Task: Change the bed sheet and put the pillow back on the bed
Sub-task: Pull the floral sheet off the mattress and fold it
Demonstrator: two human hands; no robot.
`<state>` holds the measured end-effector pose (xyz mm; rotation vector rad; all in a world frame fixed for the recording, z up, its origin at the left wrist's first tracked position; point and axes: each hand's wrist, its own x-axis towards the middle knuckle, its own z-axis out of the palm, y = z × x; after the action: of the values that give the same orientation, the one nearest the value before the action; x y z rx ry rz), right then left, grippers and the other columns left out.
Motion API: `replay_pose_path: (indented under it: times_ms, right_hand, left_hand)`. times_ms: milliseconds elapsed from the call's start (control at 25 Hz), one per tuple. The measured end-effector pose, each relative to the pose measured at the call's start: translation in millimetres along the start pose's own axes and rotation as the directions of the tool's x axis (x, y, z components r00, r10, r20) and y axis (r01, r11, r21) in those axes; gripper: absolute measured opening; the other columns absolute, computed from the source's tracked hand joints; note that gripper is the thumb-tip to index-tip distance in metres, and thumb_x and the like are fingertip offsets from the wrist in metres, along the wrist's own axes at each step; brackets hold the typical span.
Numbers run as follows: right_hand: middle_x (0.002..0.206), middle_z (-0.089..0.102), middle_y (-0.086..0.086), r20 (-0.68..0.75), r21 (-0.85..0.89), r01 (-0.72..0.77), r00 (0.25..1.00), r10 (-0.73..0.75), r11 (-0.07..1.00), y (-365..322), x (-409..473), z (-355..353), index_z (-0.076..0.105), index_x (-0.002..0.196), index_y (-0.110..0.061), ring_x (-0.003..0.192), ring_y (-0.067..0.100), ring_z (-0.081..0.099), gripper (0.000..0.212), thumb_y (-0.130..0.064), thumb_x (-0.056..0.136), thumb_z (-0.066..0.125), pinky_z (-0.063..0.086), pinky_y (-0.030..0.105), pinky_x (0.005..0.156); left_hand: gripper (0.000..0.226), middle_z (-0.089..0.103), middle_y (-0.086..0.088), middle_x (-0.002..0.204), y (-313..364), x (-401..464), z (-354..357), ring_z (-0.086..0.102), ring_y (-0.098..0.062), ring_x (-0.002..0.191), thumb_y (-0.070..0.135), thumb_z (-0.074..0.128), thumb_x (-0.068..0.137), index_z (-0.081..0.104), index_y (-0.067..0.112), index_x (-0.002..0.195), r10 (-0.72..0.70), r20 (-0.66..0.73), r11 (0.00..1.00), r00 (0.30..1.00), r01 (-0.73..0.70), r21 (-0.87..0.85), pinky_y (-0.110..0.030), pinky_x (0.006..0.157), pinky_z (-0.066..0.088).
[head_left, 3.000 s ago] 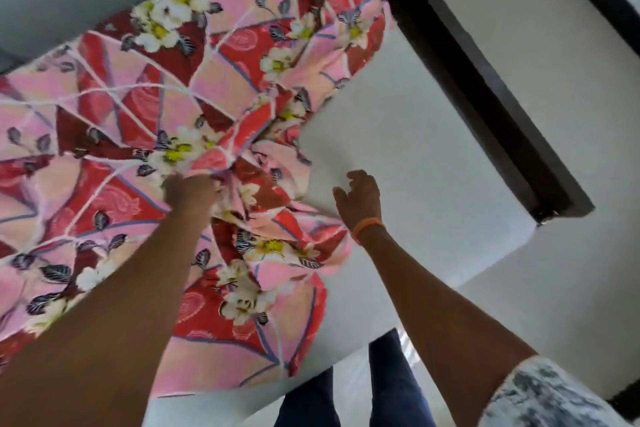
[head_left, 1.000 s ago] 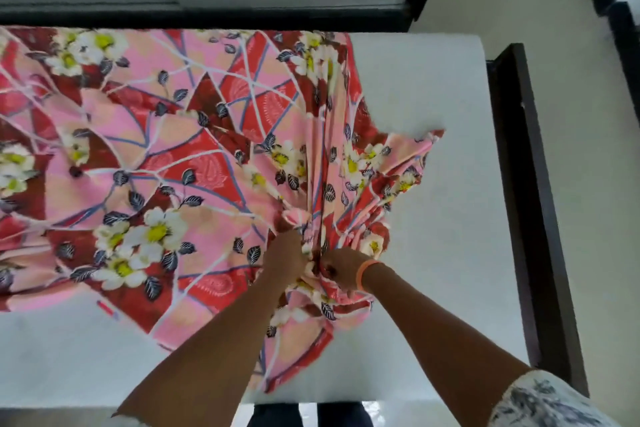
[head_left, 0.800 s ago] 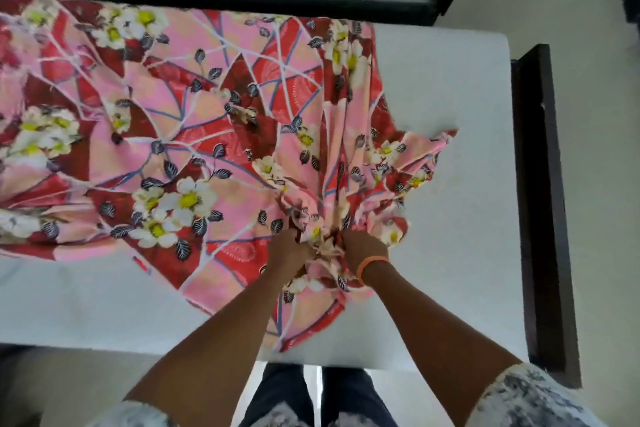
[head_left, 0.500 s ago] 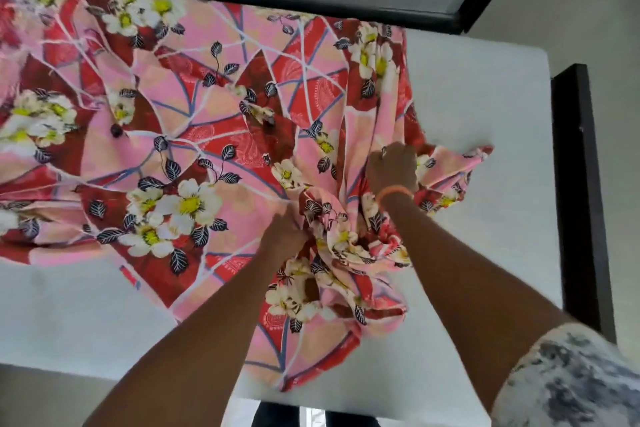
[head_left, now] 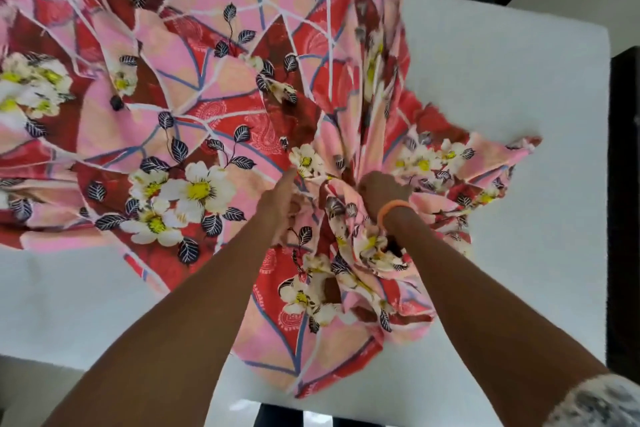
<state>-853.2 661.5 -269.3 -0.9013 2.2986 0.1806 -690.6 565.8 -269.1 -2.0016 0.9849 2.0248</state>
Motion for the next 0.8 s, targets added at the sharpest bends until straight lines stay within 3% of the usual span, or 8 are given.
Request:
replay_pose_path:
  times_ms: [80,240,400,520,600,680,720,800]
  right_hand:
    - [0.117,0.064,0.013,0.24,-0.072,0.186,0.957,-0.164,0.98,5.4,-31.2,10.9,0.066,0.111,-0.011,0.116,0.034,0.058,0.029,-0.018,0.09,0.048,0.031,0.057,0.108]
    - [0.115,0.064,0.023,0.552,-0.112,0.424,0.778,-0.299,0.899,-3.1,-71.1,12.3,0.066,0.111,0.003,0.112,0.036,0.06,0.042,-0.028,0.092,0.045,0.048,0.04,0.093]
    - [0.114,0.066,0.015,0.422,-0.142,0.207,0.897,-0.13,0.968,-16.2,-74.3,-1.0,0.062,0.117,-0.006,0.107,0.033,0.062,0.032,-0.022,0.092,0.05,0.047,0.045,0.095]
    - [0.127,0.059,0.01,0.102,0.223,-0.078,0.993,0.056,0.972,-40.8,-61.3,-29.6,0.052,0.131,-0.014,0.118,0.033,0.056,0.05,-0.038,0.087,0.049,0.038,0.051,0.105]
    - [0.137,0.054,0.013,0.043,0.482,-0.051,0.998,0.035,0.875,-72.6,-42.9,-43.9,0.04,0.143,-0.009,0.124,0.033,0.052,0.066,-0.046,0.09,0.053,0.04,0.043,0.105]
    - [0.144,0.048,0.014,0.092,0.406,0.037,0.992,-0.081,0.913,-111.2,-31.0,-37.7,0.018,0.152,-0.007,0.131,0.033,0.047,0.09,-0.055,0.087,0.058,0.036,0.047,0.109]
    - [0.143,0.048,0.013,0.141,0.283,0.082,0.982,-0.126,0.956,-128.5,-30.6,-27.1,0.014,0.153,-0.009,0.131,0.035,0.047,0.093,-0.057,0.087,0.058,0.035,0.052,0.109]
    - [0.134,0.055,0.012,0.251,0.112,0.194,0.943,-0.217,0.975,-150.1,-41.8,0.8,0.033,0.145,-0.012,0.128,0.036,0.05,0.067,-0.043,0.091,0.057,0.036,0.054,0.108]
  left_hand:
    - [0.099,0.071,-0.008,0.086,9.7,-7.4,12.4,0.071,-0.027,0.079,0.088,0.063,0.057,0.066,0.002,0.106,0.156,-0.164,0.978,0.974,-0.129,0.164,-0.04,0.073,0.058]
    - [0.062,0.062,-0.023,0.116,-11.9,-30.1,46.0,0.059,-0.036,0.112,0.045,0.071,0.086,0.056,-0.007,0.117,0.439,-0.093,0.76,0.894,-0.314,0.569,-0.04,0.088,0.047]
    - [0.041,0.064,-0.025,0.107,-30.5,-48.8,20.3,0.06,-0.039,0.104,0.031,0.065,0.09,0.059,-0.007,0.104,0.498,0.038,0.543,0.866,-0.345,0.765,-0.038,0.075,0.042]
    - [0.041,0.059,-0.024,0.119,-50.3,-62.4,-9.0,0.056,-0.037,0.114,0.027,0.065,0.089,0.057,-0.004,0.114,0.406,0.2,0.324,0.892,-0.345,0.881,-0.038,0.085,0.042]
    - [0.045,0.056,-0.025,0.127,-77.0,-72.1,-23.8,0.054,-0.038,0.119,0.02,0.062,0.09,0.053,-0.006,0.126,0.28,0.297,0.176,0.913,-0.353,0.919,-0.039,0.095,0.043]
    - [0.035,0.065,-0.025,0.114,-120.8,-82.9,-30.1,0.064,-0.037,0.101,0.012,0.064,0.086,0.063,-0.007,0.115,0.084,0.41,0.064,0.908,-0.415,0.907,-0.039,0.089,0.051]
    - [0.029,0.068,-0.023,0.108,-148.1,-91.2,-29.2,0.066,-0.035,0.094,0.013,0.065,0.085,0.066,-0.005,0.109,0.04,0.422,0.1,0.906,-0.424,0.9,-0.038,0.084,0.053]
    - [0.023,0.068,-0.018,0.098,-184.7,-102.2,-31.1,0.066,-0.034,0.093,0.023,0.065,0.087,0.064,0.003,0.099,0.122,0.348,0.342,0.929,-0.369,0.864,-0.032,0.074,0.051]
